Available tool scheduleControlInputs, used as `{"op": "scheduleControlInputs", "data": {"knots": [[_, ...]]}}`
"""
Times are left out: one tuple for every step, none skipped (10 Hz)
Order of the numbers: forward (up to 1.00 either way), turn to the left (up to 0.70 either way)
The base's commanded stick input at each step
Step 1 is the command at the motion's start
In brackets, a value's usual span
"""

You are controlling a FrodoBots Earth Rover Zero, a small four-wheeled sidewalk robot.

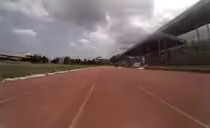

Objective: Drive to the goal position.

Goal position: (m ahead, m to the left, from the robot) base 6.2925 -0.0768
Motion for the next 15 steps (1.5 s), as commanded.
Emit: {"op": "scheduleControlInputs", "data": {"knots": [[0.45,0.00],[0.45,0.00],[0.45,0.00],[0.45,0.00],[0.45,0.00],[0.45,0.00],[0.45,0.00],[0.45,0.00],[0.45,0.00],[0.45,0.00],[0.45,0.00],[0.45,0.00],[0.45,0.00],[0.45,0.00],[0.45,0.00]]}}
